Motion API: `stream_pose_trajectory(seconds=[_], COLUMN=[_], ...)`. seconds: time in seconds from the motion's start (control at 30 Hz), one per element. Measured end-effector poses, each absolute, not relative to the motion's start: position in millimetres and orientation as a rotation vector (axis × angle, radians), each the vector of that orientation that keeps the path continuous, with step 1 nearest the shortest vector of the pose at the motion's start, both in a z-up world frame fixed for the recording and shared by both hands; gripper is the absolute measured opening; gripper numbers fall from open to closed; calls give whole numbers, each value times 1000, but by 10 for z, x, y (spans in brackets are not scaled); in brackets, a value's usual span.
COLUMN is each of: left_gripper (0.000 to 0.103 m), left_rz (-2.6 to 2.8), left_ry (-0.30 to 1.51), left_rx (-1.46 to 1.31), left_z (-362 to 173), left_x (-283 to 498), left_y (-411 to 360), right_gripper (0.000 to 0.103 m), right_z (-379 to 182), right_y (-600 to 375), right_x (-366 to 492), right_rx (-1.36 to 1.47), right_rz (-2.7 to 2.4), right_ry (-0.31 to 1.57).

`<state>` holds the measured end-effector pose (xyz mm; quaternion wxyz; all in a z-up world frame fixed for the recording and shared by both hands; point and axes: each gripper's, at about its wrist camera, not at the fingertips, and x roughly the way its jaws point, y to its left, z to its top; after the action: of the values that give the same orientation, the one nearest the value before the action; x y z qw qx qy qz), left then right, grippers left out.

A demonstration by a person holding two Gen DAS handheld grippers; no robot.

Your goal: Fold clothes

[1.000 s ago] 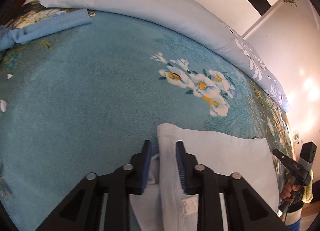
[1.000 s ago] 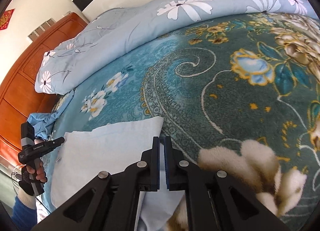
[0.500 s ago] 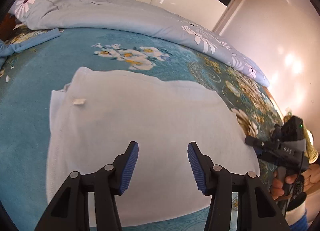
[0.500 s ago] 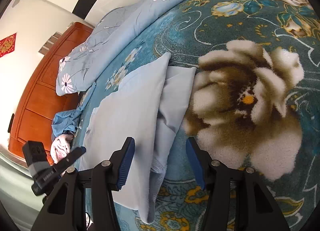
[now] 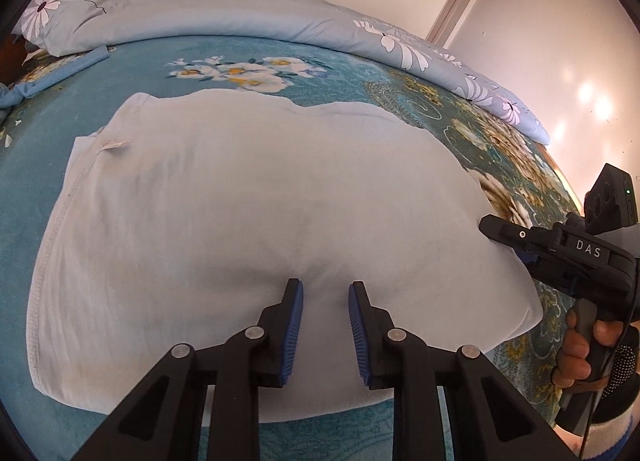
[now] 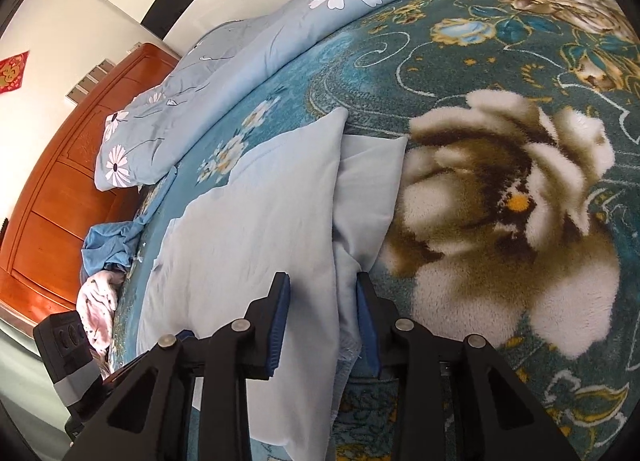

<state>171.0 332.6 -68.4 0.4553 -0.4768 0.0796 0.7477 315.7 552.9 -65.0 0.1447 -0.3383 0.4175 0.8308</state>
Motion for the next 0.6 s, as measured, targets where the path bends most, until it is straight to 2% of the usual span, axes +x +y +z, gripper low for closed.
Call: stream_pose_trajectory(seconds=[0.07, 0.2, 0.37, 0.6], left_gripper=[25, 25, 28, 28], left_rz=[1848, 1838, 1815, 1763], left_ry=[198, 159, 154, -166], left_rx=[-1175, -1188, -1192, -1295], left_z=[-686, -690, -691, -638], left_x=[1714, 1705, 1763, 1432], left_y=[3327, 3275, 3211, 2591], right_gripper=[10, 9, 8, 8], right_z=[-632, -448, -82, 483], right_y=[5537, 5522, 5375, 4937], right_x=[3169, 3164, 3019, 2546], right_rx=[-959, -937, -964, -1039], right_rz=[2403, 2426, 2466, 2538], right_ry=[1240, 1283, 1203, 988])
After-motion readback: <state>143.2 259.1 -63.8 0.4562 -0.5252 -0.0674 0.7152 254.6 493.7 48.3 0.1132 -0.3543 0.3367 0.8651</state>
